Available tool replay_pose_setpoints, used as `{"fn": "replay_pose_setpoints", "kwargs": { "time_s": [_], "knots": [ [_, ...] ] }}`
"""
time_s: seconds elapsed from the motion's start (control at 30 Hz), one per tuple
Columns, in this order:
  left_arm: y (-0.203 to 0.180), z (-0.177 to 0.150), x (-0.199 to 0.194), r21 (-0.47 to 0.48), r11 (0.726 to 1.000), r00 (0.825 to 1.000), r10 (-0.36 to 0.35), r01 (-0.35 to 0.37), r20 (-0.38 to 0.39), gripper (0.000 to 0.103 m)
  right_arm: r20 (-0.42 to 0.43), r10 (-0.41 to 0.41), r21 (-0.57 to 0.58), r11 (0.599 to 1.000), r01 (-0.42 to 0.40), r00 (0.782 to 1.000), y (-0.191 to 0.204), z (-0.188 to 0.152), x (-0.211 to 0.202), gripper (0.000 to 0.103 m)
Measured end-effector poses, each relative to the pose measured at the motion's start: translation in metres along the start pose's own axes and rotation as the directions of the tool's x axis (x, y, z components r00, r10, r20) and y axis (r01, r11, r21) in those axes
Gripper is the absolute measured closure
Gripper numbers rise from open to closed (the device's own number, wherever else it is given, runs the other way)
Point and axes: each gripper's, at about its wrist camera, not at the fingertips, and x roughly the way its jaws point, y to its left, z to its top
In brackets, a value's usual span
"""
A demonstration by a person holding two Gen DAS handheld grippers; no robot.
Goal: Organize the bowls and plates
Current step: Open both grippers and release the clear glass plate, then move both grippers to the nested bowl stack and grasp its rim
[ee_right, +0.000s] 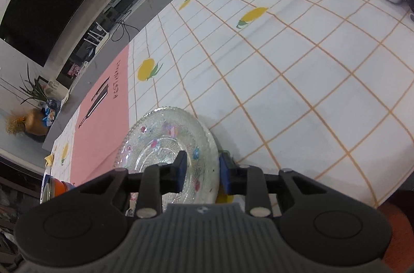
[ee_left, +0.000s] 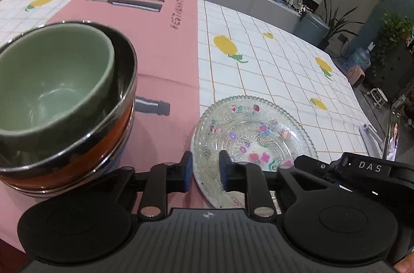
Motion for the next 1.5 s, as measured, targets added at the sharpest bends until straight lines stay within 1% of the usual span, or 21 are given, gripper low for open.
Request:
{"fn": "replay_pose_setpoints", "kwargs": {
  "time_s": [0.23, 0.37, 0.5, 0.53, 0.57, 0.6, 0.63, 0.7, 0.8, 0.97, 1.03, 1.13, 1.27, 1.33, 1.5],
  "knots": [
    [-0.005, 0.004, 0.002, 0.001, 0.999, 0.999, 0.048, -0.048, 0.003, 0.083, -0.004, -0.007, -0.008, 1.000, 0.007, 1.000, 0.007, 0.003, 0.006, 0.076],
    [-0.010, 0.003, 0.002, 0.031, 0.996, 0.997, 0.078, -0.078, 0.014, 0.082, -0.004, -0.003, -0.015, 1.000, 0.003, 1.000, 0.010, 0.003, 0.009, 0.076],
    [-0.012, 0.005, 0.002, 0.042, 0.996, 0.997, 0.083, -0.083, 0.004, 0.082, 0.002, -0.013, -0.046, 0.999, 0.013, 1.000, 0.015, 0.001, 0.008, 0.073],
    [-0.012, 0.004, 0.000, 0.042, 0.996, 0.997, 0.082, -0.083, 0.011, 0.081, 0.011, -0.022, -0.058, 0.998, 0.023, 1.000, 0.017, 0.001, 0.006, 0.072],
    [-0.012, 0.003, -0.003, 0.048, 0.995, 0.996, 0.083, -0.084, 0.020, 0.079, 0.025, -0.033, -0.077, 0.996, 0.035, 0.999, 0.020, 0.000, 0.003, 0.067],
    [-0.014, 0.003, -0.006, 0.059, 0.994, 0.996, 0.086, -0.088, 0.030, 0.075, 0.042, -0.045, -0.097, 0.994, 0.049, 0.998, 0.023, -0.001, -0.001, 0.065],
    [-0.016, 0.003, -0.010, 0.072, 0.993, 0.995, 0.087, -0.090, 0.041, 0.073, 0.057, -0.059, -0.117, 0.991, 0.065, 0.997, 0.026, -0.003, -0.005, 0.061],
    [-0.020, 0.001, -0.018, 0.102, 0.990, 0.994, 0.089, -0.095, 0.062, 0.070, 0.085, -0.092, -0.153, 0.983, 0.104, 0.992, 0.034, -0.006, -0.013, 0.060],
    [-0.026, 0.000, -0.034, 0.145, 0.985, 0.993, 0.082, -0.094, 0.083, 0.069, 0.132, -0.115, -0.199, 0.970, 0.140, 0.985, 0.046, -0.013, -0.029, 0.054],
    [-0.026, 0.002, -0.067, 0.183, 0.981, 0.993, 0.043, -0.063, 0.113, 0.069, 0.186, -0.132, -0.275, 0.944, 0.181, 0.974, 0.067, -0.027, -0.052, 0.050],
    [-0.025, 0.003, -0.080, 0.207, 0.976, 0.990, 0.036, -0.064, 0.136, 0.069, 0.204, -0.127, -0.301, 0.935, 0.186, 0.971, 0.075, -0.033, -0.060, 0.049],
    [-0.019, 0.005, -0.101, 0.224, 0.973, 0.986, 0.026, -0.064, 0.167, 0.068, 0.213, -0.102, -0.333, 0.927, 0.171, 0.972, 0.088, -0.043, -0.070, 0.043],
    [-0.002, 0.011, -0.124, 0.217, 0.971, 0.976, 0.055, -0.102, 0.213, 0.066, 0.212, -0.072, -0.365, 0.919, 0.147, 0.975, 0.108, -0.057, -0.078, 0.040],
    [0.010, 0.014, -0.134, 0.197, 0.973, 0.968, 0.073, -0.122, 0.238, 0.065, 0.211, -0.056, -0.387, 0.912, 0.136, 0.976, 0.120, -0.064, -0.081, 0.038],
    [0.048, 0.023, -0.152, 0.097, 0.986, 0.955, 0.104, -0.136, 0.278, 0.053, 0.197, -0.003, -0.438, 0.894, 0.091, 0.980, 0.147, -0.080, -0.084, 0.029]
  ]
}}
